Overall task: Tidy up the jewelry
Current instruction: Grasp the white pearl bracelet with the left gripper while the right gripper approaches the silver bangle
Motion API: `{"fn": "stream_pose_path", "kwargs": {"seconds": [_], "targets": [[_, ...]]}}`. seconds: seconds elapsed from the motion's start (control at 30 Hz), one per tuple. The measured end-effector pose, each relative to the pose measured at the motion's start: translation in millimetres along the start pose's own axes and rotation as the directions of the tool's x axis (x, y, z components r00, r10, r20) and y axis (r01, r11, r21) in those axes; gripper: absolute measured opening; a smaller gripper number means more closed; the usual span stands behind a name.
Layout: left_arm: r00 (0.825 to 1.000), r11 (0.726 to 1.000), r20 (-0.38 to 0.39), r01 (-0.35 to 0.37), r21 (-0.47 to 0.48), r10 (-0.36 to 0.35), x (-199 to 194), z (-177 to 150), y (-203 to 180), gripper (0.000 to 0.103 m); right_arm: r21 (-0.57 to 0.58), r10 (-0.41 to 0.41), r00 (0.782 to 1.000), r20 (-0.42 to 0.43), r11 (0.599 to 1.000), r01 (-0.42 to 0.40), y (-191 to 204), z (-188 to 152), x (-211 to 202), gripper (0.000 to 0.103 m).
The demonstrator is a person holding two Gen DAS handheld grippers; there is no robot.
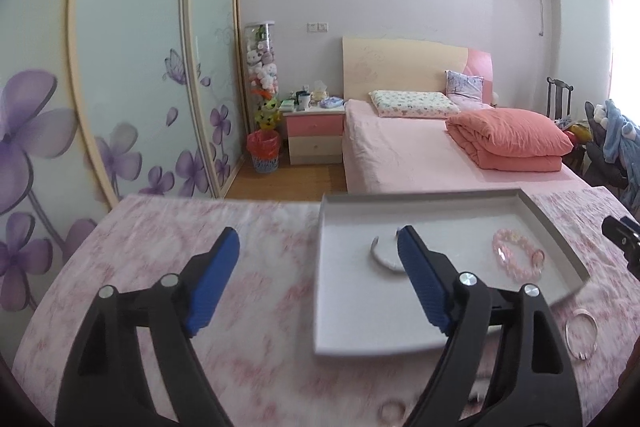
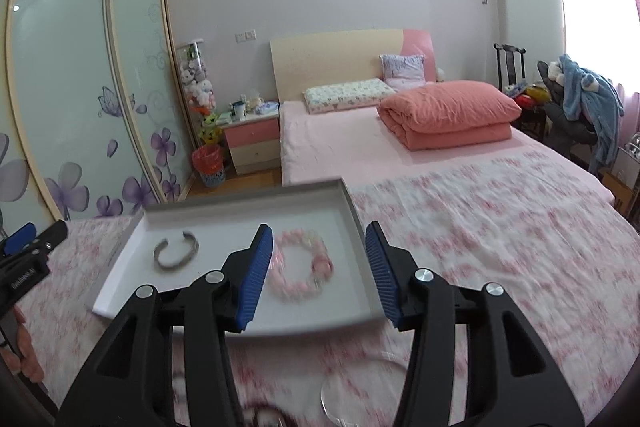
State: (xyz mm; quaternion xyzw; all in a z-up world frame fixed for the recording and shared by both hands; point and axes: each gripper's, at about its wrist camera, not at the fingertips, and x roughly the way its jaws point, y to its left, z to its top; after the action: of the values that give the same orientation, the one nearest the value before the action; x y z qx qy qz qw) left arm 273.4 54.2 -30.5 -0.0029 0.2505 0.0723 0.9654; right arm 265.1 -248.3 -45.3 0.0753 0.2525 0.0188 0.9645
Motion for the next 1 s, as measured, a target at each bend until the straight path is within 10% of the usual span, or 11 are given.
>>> {"fn": "stream_pose_path", "kwargs": {"seconds": [0.5, 1.0], "targets": [[0.975, 0.998, -0.214, 0.066, 0.021, -0.060, -47, -93, 17, 0.079, 0.053, -0.068, 0.982, -0.176, 0.995, 0.078, -35, -63, -43, 0.050], [0.919, 0.989, -0.378, 0.140, 0.038, -0.115, -26, -122, -2, 0.053, 0.018, -0.103, 0.967, -0.235, 0.994, 0.110, -40, -84, -46, 0.050]]}}
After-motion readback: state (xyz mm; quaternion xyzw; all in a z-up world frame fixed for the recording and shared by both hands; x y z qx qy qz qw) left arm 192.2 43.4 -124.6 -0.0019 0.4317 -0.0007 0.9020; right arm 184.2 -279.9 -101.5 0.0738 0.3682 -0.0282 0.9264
